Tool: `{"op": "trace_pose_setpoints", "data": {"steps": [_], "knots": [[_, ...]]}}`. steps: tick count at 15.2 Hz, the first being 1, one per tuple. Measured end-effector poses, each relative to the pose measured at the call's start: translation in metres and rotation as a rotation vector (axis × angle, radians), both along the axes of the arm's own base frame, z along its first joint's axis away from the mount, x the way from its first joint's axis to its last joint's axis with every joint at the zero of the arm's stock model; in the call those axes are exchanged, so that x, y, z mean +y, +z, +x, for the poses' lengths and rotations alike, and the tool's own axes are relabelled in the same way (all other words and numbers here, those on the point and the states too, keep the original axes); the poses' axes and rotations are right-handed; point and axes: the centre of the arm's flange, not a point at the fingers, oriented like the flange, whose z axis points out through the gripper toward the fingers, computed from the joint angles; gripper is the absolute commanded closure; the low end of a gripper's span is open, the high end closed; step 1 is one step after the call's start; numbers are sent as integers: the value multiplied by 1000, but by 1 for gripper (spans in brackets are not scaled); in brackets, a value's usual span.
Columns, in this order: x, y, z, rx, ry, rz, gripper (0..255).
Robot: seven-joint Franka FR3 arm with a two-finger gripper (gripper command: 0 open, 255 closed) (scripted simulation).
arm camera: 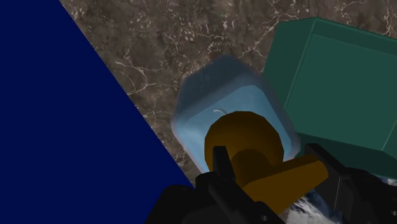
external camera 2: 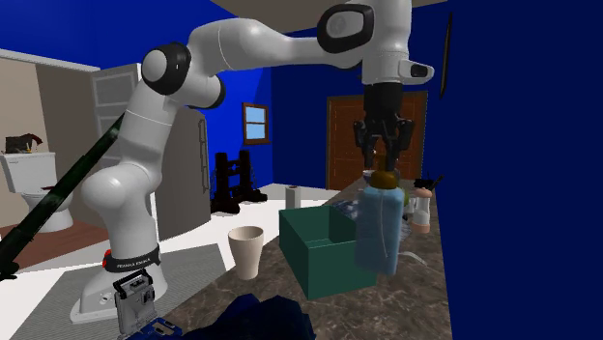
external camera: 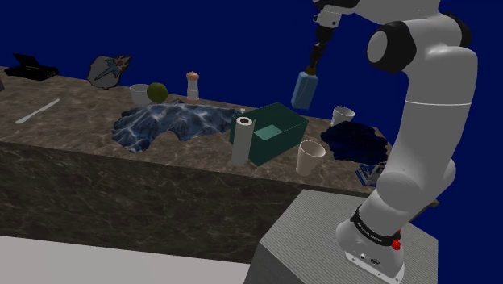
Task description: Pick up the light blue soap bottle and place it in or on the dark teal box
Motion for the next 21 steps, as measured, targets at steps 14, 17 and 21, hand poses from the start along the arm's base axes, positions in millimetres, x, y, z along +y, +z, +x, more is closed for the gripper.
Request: {"op": "trace_pose_setpoints", "data": {"steps": [14, 17, 21], "knots": [[0, 74, 2, -1, 0, 0, 255], [17, 89, 0, 0, 0, 0, 255], [63, 108, 0, 0, 1, 0, 255]]}}
